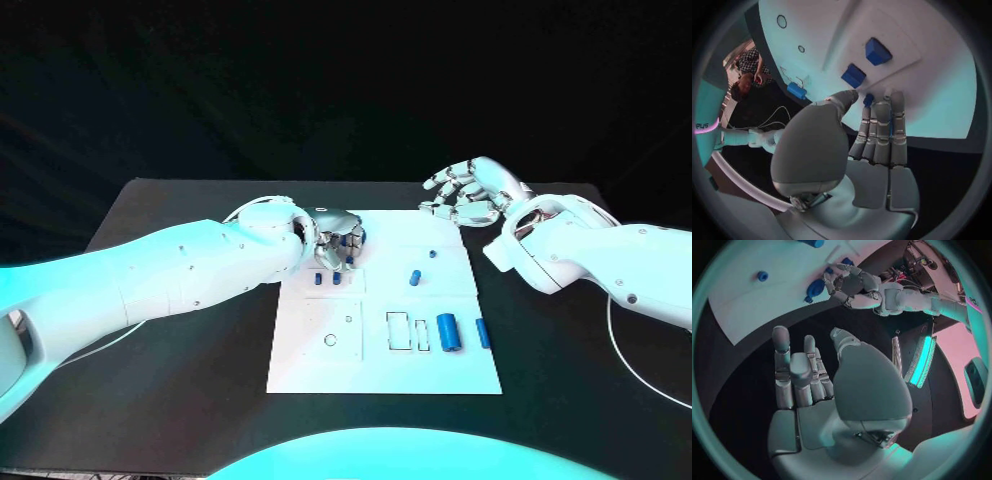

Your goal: Assemble the parts on the task board

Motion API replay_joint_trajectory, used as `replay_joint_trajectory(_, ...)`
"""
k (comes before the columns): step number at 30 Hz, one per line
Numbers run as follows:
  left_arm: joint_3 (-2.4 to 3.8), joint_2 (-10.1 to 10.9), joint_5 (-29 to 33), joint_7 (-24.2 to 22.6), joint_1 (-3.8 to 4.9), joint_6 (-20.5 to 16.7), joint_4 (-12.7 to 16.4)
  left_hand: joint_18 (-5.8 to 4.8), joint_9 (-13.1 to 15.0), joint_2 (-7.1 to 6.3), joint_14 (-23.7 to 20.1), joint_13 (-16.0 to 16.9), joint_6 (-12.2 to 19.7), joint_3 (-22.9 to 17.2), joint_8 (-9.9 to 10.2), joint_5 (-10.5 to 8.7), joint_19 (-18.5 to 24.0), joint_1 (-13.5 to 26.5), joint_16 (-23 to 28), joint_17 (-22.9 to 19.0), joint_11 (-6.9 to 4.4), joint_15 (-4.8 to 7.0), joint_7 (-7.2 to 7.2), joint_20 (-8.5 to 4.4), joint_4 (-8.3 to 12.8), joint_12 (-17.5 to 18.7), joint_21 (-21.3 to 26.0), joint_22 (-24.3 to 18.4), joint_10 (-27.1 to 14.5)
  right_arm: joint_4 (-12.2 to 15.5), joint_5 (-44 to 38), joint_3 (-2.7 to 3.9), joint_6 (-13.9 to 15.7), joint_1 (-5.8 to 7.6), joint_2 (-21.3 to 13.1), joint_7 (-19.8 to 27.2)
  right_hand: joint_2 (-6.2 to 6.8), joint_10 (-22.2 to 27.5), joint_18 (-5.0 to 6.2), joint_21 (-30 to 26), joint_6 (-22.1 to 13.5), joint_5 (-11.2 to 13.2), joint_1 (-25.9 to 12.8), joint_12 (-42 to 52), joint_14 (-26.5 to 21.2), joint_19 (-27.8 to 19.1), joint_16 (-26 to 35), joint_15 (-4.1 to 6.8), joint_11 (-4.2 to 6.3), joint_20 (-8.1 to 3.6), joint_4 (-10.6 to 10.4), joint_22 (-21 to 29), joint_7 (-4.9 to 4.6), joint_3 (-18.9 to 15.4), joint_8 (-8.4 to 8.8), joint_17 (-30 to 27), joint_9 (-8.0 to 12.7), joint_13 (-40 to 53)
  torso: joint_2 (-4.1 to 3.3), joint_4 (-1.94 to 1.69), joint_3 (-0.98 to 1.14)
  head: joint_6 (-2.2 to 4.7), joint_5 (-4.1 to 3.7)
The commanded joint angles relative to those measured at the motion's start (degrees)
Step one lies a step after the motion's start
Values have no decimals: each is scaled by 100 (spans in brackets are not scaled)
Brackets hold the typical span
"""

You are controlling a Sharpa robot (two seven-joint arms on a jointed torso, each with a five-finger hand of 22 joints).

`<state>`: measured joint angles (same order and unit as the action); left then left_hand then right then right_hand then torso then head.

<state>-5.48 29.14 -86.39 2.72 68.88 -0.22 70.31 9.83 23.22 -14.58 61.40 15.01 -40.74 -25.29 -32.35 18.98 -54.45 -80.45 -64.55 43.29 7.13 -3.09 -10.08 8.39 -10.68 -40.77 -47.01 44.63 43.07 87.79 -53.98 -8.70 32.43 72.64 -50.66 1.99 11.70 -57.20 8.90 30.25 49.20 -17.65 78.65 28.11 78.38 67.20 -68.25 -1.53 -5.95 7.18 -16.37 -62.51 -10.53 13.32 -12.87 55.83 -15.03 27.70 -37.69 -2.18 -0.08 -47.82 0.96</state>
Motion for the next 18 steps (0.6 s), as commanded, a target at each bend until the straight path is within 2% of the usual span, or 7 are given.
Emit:
replay_joint_trajectory(1,4,-38,-115,140,-7,213,-34,68,-21,-1,35,-19,-65,-39,26,-1,-10,-78,-36,16,-11,3,0,21,5,41,-44,13,50,6,1,1,10,-3,7,94,46,-28,105,-37,-31,-18,0,-18,-32,-30,33,10,3,11,-2,5,-5,48,-31,-5,-4,-5,-3,1,-3,-1,-1)
replay_joint_trajectory(9,5,-98,-116,150,-7,247,-87,64,-126,38,-71,-127,-131,-130,101,2,9,-168,-36,-144,7,-8,-4,23,26,144,-87,54,30,5,16,1,4,-3,12,99,50,-35,109,-77,-35,-17,-9,-49,-50,-41,60,7,-1,13,-3,23,-7,47,-41,-41,-4,-48,4,-1,3,-4,-6)
replay_joint_trajectory(15,4,-152,-112,178,-8,235,-143,68,-200,125,-77,-205,-226,-269,139,-5,24,-284,-99,-185,3,1,-6,14,90,189,-159,115,110,8,21,1,-12,-3,20,100,48,-37,108,-77,-34,-17,-12,-61,-52,-40,62,6,-1,14,-4,23,-7,48,-47,-42,-4,-65,1,4,2,-6,-4)
replay_joint_trajectory(18,3,-167,-104,198,-9,198,-158,73,-254,240,95,-259,-342,-408,165,-18,7,-369,-272,-24,-27,30,4,-14,158,198,-273,199,272,11,22,1,-19,-3,21,99,48,-37,108,-77,-34,-17,-12,-61,-52,-40,62,6,-1,14,-4,23,-7,48,-47,-42,-4,-65,1,2,5,-6,-6)
